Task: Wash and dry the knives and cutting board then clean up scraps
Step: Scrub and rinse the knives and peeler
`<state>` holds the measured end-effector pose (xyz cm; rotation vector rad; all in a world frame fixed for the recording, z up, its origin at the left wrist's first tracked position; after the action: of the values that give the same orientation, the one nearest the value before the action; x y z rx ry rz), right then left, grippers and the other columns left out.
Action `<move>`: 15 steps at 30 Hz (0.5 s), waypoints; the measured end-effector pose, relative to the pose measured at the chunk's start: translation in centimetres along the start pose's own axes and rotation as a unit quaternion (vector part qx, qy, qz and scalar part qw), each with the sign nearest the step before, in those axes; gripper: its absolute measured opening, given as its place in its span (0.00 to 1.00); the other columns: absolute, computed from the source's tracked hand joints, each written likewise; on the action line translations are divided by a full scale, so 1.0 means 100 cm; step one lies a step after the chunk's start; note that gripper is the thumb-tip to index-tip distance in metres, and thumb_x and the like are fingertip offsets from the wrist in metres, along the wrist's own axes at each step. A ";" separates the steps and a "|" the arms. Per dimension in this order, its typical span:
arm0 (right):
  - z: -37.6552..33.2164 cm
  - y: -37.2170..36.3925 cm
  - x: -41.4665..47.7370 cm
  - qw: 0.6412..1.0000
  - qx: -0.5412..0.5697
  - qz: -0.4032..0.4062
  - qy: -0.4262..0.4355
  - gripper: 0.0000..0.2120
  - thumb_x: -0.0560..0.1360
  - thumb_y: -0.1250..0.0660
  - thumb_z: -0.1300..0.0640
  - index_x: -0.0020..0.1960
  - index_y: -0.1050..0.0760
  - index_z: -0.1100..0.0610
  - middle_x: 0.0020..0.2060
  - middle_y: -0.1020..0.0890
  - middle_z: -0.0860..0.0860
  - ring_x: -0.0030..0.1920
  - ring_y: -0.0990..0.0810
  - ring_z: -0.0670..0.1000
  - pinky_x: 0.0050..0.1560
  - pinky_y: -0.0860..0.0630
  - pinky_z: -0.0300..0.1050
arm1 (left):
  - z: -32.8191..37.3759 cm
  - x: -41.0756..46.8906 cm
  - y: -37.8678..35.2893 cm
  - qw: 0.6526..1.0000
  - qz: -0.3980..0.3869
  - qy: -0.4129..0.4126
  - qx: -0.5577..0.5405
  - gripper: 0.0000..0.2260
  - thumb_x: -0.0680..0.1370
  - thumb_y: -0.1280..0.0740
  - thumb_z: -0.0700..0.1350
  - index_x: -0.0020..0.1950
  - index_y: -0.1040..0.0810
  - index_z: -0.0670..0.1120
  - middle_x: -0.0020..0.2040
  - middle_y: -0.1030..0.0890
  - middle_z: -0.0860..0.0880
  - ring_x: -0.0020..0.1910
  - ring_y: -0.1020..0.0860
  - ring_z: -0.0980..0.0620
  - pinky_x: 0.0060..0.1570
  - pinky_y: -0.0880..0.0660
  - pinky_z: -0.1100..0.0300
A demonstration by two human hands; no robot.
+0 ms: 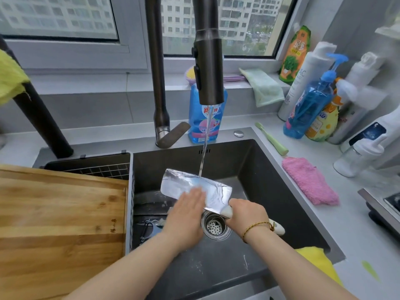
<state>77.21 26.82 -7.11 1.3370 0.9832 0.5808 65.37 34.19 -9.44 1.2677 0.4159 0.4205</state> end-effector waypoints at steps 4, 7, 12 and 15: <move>-0.003 0.005 -0.002 1.000 -0.002 0.015 0.015 0.03 0.74 0.40 0.53 0.46 0.34 0.50 0.54 0.22 0.50 0.55 0.22 0.53 0.45 0.33 0.41 | 0.014 0.002 0.004 0.998 0.024 -0.054 0.037 0.35 0.67 0.36 0.45 0.73 0.39 0.39 0.73 0.42 0.47 0.73 0.39 0.46 0.69 0.51 0.55; -0.001 0.006 -0.003 1.000 0.001 0.012 0.008 0.04 0.74 0.40 0.53 0.45 0.36 0.50 0.55 0.22 0.50 0.55 0.23 0.54 0.46 0.33 0.41 | -0.009 0.002 0.004 0.999 0.006 0.030 0.045 0.34 0.77 0.43 0.44 0.75 0.61 0.42 0.76 0.60 0.47 0.75 0.60 0.49 0.69 0.67 0.59; -0.017 0.002 0.001 1.000 0.020 0.006 0.016 0.06 0.74 0.40 0.54 0.51 0.30 0.52 0.55 0.22 0.50 0.56 0.23 0.53 0.50 0.30 0.42 | 0.005 -0.002 0.005 0.998 -0.018 -0.040 0.047 0.38 0.69 0.32 0.50 0.74 0.43 0.39 0.75 0.43 0.42 0.75 0.44 0.48 0.72 0.54 0.57; -0.021 0.001 0.003 0.999 0.032 0.006 0.015 0.05 0.75 0.41 0.54 0.50 0.29 0.51 0.54 0.21 0.50 0.56 0.23 0.53 0.50 0.30 0.41 | 0.009 -0.005 0.012 0.997 -0.005 -0.057 0.044 0.37 0.68 0.33 0.49 0.74 0.41 0.41 0.75 0.43 0.47 0.74 0.43 0.48 0.71 0.57 0.54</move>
<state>75.60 28.24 -6.93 1.3955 1.0264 0.5851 65.32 33.52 -8.07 1.3686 0.3471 0.3232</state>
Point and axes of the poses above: each hand's wrist, its own x-axis towards the middle knuckle, its own y-axis out of the back of the hand, z = x × y, the point moved 3 cm from there along x, towards the middle knuckle
